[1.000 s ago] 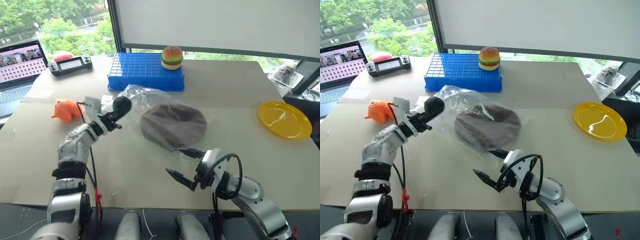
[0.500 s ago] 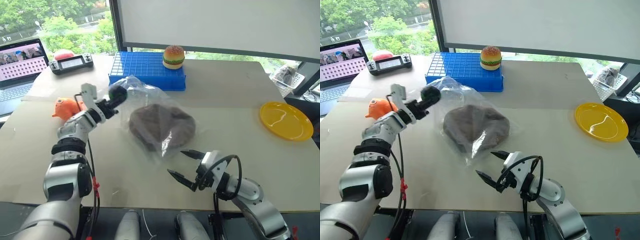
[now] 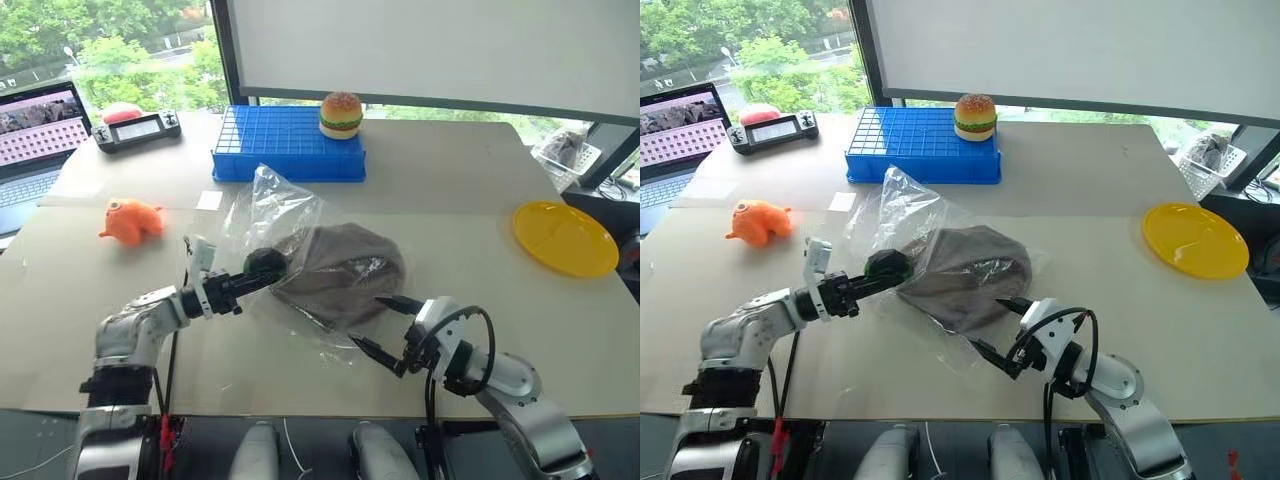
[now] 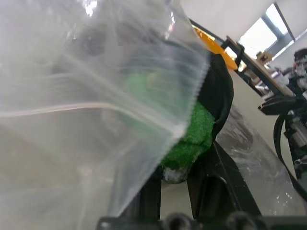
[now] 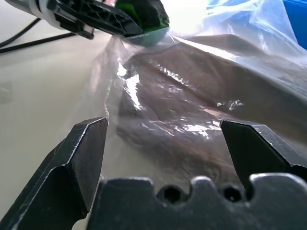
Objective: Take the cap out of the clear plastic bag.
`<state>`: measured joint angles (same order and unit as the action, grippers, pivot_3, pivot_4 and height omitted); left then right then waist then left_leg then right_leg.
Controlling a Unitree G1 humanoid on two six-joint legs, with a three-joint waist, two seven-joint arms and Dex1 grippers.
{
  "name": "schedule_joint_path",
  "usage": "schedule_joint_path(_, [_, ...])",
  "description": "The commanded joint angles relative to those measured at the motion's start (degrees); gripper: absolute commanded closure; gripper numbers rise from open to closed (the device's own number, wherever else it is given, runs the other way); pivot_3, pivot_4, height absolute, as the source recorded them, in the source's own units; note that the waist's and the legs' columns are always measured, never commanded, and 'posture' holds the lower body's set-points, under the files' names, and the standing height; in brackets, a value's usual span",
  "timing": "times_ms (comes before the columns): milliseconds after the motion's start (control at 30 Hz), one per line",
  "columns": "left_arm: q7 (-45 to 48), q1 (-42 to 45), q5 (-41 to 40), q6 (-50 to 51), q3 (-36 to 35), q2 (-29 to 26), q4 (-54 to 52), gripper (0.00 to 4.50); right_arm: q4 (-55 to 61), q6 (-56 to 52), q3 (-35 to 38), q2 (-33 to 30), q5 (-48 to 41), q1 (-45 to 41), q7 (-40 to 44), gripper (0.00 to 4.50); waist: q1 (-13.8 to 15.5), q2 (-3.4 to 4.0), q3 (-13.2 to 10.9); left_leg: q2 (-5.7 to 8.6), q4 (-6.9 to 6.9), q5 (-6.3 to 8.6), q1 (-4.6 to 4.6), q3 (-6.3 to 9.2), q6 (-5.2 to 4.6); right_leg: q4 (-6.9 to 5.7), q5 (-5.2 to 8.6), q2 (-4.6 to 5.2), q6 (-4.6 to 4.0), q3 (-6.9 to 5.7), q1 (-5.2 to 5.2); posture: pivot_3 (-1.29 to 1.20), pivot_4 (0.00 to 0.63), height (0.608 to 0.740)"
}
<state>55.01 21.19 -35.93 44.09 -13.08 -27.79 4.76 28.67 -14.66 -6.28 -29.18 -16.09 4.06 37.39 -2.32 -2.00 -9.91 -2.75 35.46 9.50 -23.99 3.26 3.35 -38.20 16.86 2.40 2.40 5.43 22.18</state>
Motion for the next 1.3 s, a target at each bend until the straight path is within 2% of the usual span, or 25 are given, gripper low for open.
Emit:
schedule_joint_path(33, [-2.8, -0.6, -2.8, 1.1, -2.3, 0.1, -4.1, 4.02, 0.2, 1.5, 1.0, 0.3, -1.0, -1.3, 0.8, 0.00, 0.0, 0.00, 0.0, 0.00, 0.00, 0.00, 0.00, 0.00, 0.00, 0.01, 0.00, 0.00, 0.00, 0.00, 0.00, 0.00, 0.150, 0.735])
schedule_joint_path(133, [-4.1, -1.5, -2.3, 0.0, -2.2, -0.1, -4.8, 4.02, -0.8, 1.7, 0.4, 0.5, -0.6, -2.0, 1.5, 0.00, -0.1, 0.00, 0.0, 0.00, 0.00, 0.00, 0.00, 0.00, 0.00, 0.02, -0.01, 0.00, -0.01, 0.01, 0.00, 0.00, 0.150, 0.735])
schedule_joint_path(167, [-4.0, -1.9, -1.9, -0.6, -1.8, -0.5, -5.2, 3.24, -1.1, 1.8, 0.3, 0.5, -0.5, -2.2, 1.7, 0.00, -0.1, 0.00, 0.0, 0.00, -0.01, 0.00, 0.00, -0.01, 0.00, 0.02, -0.01, 0.00, -0.02, 0.01, 0.00, 0.00, 0.150, 0.735])
schedule_joint_path(200, [-3.8, -2.3, -1.8, -1.1, -1.6, -0.8, -5.4, 3.04, -1.4, 1.9, 0.3, 0.6, -0.4, -2.4, 1.9, 0.00, -0.1, 0.00, 0.0, 0.00, -0.01, 0.00, -0.01, -0.01, 0.00, 0.03, -0.02, 0.00, -0.04, 0.01, 0.01, 0.00, 0.150, 0.735])
schedule_joint_path(400, [-3.9, -2.9, -0.3, -2.9, -0.9, -3.5, -5.6, 0.91, -2.2, 1.9, 0.4, 0.7, -0.1, -2.8, 2.4, 0.00, -0.1, 0.00, 0.0, 0.00, -0.01, 0.00, 0.01, -0.02, 0.00, 0.02, -0.02, 0.00, -0.03, 0.01, 0.01, 0.00, 0.150, 0.735])
schedule_joint_path(600, [-4.6, -2.2, 0.1, -4.1, -1.4, -4.9, -4.3, 0.91, -2.5, 1.9, -0.2, 0.9, 0.3, -2.6, 2.4, 0.00, -0.1, 0.00, 0.0, 0.00, -0.02, 0.00, 0.00, -0.02, 0.00, 0.05, -0.01, 0.00, -0.03, 0.01, 0.01, 0.00, 0.150, 0.735])
schedule_joint_path(800, [-4.0, 0.0, 3.0, -7.5, 4.9, -3.2, -7.1, 0.91, -2.6, 1.7, -0.8, 1.2, 0.6, -2.6, 2.3, 0.00, 0.2, 0.00, 0.0, 0.01, -0.02, 0.00, 0.00, -0.02, 0.00, 0.05, -0.01, 0.00, -0.02, 0.00, 0.00, 0.00, 0.150, 0.735])
schedule_joint_path(967, [-7.5, 1.5, 8.0, -9.8, 9.0, -1.4, -5.0, 0.91, -2.4, 1.7, -0.7, 1.2, 0.8, -2.3, 1.9, 0.00, 0.1, 0.00, 0.0, 0.01, -0.03, 0.00, -0.02, -0.03, 0.00, 0.07, -0.02, 0.00, -0.04, 0.01, 0.02, 0.00, 0.150, 0.735])
schedule_joint_path(1167, [-10.2, 2.8, 10.6, -10.5, 10.0, -0.8, -2.4, 0.91, -1.4, 1.5, -0.1, 1.2, 0.9, -1.4, 1.4, 0.00, 0.1, 0.00, 0.0, 0.01, -0.03, 0.00, -0.02, -0.02, 0.00, 0.06, -0.01, 0.00, -0.02, 0.01, 0.02, 0.00, 0.150, 0.735])
schedule_joint_path(1300, [-10.1, 3.7, 9.9, -11.0, 8.8, -0.1, -1.2, 2.04, -1.4, 1.5, -0.2, 1.2, 1.0, -1.3, 1.1, 0.00, 0.1, 0.00, 0.0, 0.01, -0.02, 0.00, -0.02, -0.03, 0.00, 0.06, -0.01, 0.00, -0.02, 0.01, 0.01, 0.00, 0.150, 0.735])
